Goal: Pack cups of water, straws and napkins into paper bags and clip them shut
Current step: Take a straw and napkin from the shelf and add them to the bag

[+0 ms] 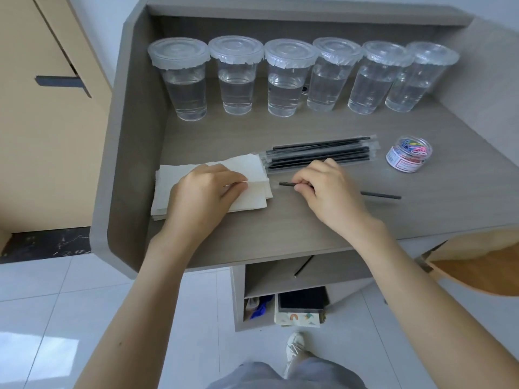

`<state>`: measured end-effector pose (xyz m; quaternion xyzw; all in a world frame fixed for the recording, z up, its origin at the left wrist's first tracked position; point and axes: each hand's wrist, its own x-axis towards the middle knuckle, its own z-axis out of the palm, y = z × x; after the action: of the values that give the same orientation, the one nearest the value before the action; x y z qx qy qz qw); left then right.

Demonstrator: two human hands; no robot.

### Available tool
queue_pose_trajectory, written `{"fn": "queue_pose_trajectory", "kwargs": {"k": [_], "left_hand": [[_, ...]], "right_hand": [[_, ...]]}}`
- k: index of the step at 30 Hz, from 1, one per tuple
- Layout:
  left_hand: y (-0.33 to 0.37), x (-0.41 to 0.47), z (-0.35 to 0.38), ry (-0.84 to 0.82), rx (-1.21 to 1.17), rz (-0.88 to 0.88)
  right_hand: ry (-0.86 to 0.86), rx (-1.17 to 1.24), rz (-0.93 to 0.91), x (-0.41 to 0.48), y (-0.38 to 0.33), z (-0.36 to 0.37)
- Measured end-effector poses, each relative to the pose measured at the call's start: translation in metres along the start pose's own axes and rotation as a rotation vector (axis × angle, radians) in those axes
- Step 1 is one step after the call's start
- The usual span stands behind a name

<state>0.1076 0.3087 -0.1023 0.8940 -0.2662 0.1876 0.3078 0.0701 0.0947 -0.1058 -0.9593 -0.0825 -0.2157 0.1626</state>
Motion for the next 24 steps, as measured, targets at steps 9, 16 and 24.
{"fn": "queue_pose_trajectory", "kwargs": {"k": [9, 16, 24], "left_hand": [[0.020, 0.009, 0.010, 0.081, -0.110, 0.013], [0.097, 0.023, 0.035, 0.044, -0.269, 0.079], [0.266, 0.011, 0.117, -0.220, -0.546, 0.015]], "right_hand": [[0.069, 0.052, 0.229, -0.023, 0.011, -0.031], [0.181, 0.415, 0.538, -0.065, 0.043, -0.077], [0.388, 1.004, 0.779, -0.165, 0.120, -0.152]]}}
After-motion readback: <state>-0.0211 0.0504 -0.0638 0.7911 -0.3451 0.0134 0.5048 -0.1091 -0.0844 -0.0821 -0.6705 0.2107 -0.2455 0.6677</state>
